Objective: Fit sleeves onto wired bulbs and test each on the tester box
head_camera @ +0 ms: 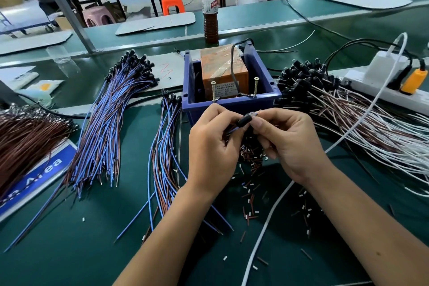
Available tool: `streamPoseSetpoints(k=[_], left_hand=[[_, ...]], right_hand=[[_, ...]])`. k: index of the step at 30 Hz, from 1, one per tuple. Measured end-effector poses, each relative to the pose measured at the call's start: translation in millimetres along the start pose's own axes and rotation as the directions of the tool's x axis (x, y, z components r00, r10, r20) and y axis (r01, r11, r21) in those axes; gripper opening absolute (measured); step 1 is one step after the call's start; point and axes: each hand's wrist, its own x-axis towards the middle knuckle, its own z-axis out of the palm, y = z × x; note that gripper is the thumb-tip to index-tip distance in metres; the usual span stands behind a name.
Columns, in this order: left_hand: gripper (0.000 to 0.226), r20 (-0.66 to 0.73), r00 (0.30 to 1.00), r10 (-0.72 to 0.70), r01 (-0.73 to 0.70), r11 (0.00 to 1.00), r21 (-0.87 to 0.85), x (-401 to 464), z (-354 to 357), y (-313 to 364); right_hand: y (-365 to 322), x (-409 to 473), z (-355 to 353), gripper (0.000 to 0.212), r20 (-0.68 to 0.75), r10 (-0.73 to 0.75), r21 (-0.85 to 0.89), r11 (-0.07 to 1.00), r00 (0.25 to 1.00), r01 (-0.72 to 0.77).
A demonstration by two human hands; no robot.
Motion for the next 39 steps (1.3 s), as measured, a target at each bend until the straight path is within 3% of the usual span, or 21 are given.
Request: streamPoseSetpoints(k=[4,10,14,19,22,27,33,39], left_hand=[[0.008,0.007,0.998,-0.059,0.059,0.997,-0.050,0,2,2],[0.011,-0.036,0.999,-0.001,-0.001,0.998,-0.060,1,0,6],[0.009,-0.158,0.988,0.002,-0.010,0.998,-0.054,0,-2,3],[0.007,-0.365,0.924,-0.118,0.075,0.989,-0.129,0,-6,1],[0.006,-0.443,0.878,-0.179,0.121,0.980,-0.156,2,-7,1],[0.013,-0.478,0.831,-0.286,0.207,0.955,-0.212,5,-6,-5],[0.011,-0.468,0.832,-0.298,0.222,0.952,-0.212,4,-4,-7],[0.018,-0.447,0.855,-0.263,0.202,0.962,-0.181,4,-4,-5]], right_hand=[[-1,0,2,0.015,-0.022,0.002,0.004,1.000,1.000,-0.002],[-3,-1,3,0.008,-0.015,-0.015,0.012,1.000,1.000,0.015],[-4,-1,1,0.006,-0.047,-0.059,0.002,0.998,0.997,0.059],[-3,1,-2,0.010,-0.061,-0.182,-0.147,0.974,0.981,0.172],[-1,1,0,0.008,-0.131,-0.333,-0.374,0.889,0.934,0.264],[-5,10,9,0.012,-0.283,-0.586,-0.640,0.705,0.759,0.306],[-5,20,16,0.013,-0.269,-0.671,-0.718,0.618,0.691,0.320],[-1,10,18,0.009,-0.290,-0.647,-0.677,0.660,0.705,0.326]])
